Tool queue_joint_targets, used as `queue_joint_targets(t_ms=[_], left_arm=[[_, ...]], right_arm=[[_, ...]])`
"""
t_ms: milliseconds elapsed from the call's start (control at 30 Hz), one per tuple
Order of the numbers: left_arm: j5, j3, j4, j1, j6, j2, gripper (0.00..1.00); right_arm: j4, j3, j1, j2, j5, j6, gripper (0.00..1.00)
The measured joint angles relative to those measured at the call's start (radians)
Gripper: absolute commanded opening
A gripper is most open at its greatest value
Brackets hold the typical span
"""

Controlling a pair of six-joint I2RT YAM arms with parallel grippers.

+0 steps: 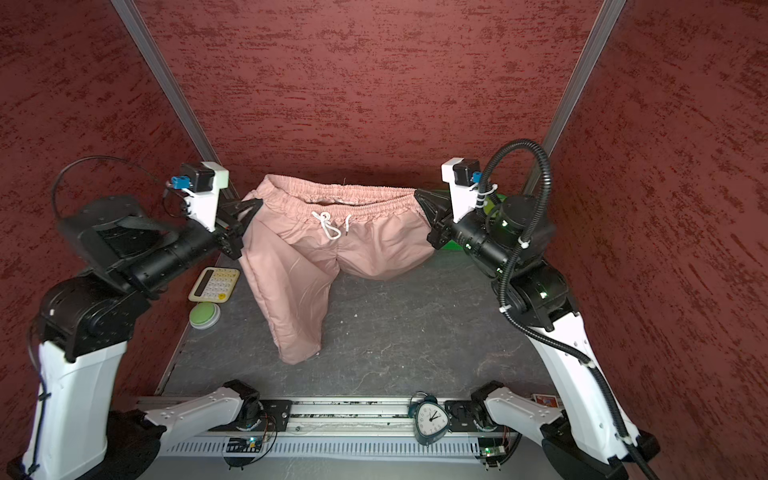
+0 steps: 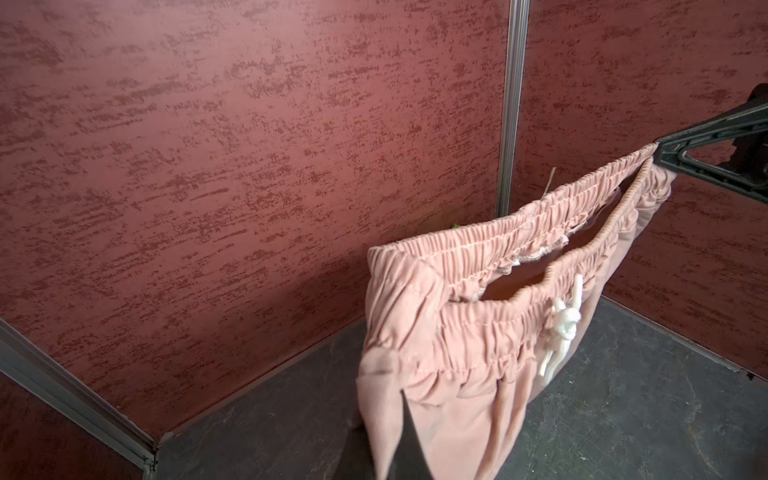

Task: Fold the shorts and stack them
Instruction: 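Lift the shorts by the waistband with both grippers and stretch them apart, then lay the shorts flat on the table and open both grippers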

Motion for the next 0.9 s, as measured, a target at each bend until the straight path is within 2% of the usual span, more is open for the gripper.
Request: queue_joint_targets(t_ms=[100,233,400,467,633,700,767,900], left_arm=[[0.0,0.017,-0.033,0.0,0.0,-0.012,0.01],[-0.013,-0.105,-0.024,0.028,-0.006,-0.024,0.02],[0.059,-0.319,0.07,0.185,-0.052,0.029,0.07],[0.115,-0.413,0.145,0.264,-0.078,0.08,0.16],[0.218,-0.586,0.35,0.388,-0.107,0.243,0.27],[0.251,-0.619,0.427,0.418,-0.103,0.324,0.38],[0.28,-0.624,0.5,0.446,-0.097,0.431,0.6],[0.309,-0.562,0.559,0.492,-0.084,0.632,0.67]], right_arm=[[-0.055,0.081,0.005,0.03,-0.002,0.008,0.0],[-0.136,0.146,0.006,0.103,0.052,0.026,0.0],[-0.195,0.185,0.005,0.293,0.136,0.033,0.0],[-0.195,0.197,0.0,0.413,0.146,0.029,0.0],[-0.136,0.201,-0.035,0.689,0.136,0.006,0.0],[-0.107,0.221,-0.053,0.806,0.129,-0.011,0.0],[-0.09,0.3,-0.071,0.948,0.114,-0.026,0.0],[-0.091,0.571,-0.095,1.239,0.098,-0.051,0.0]])
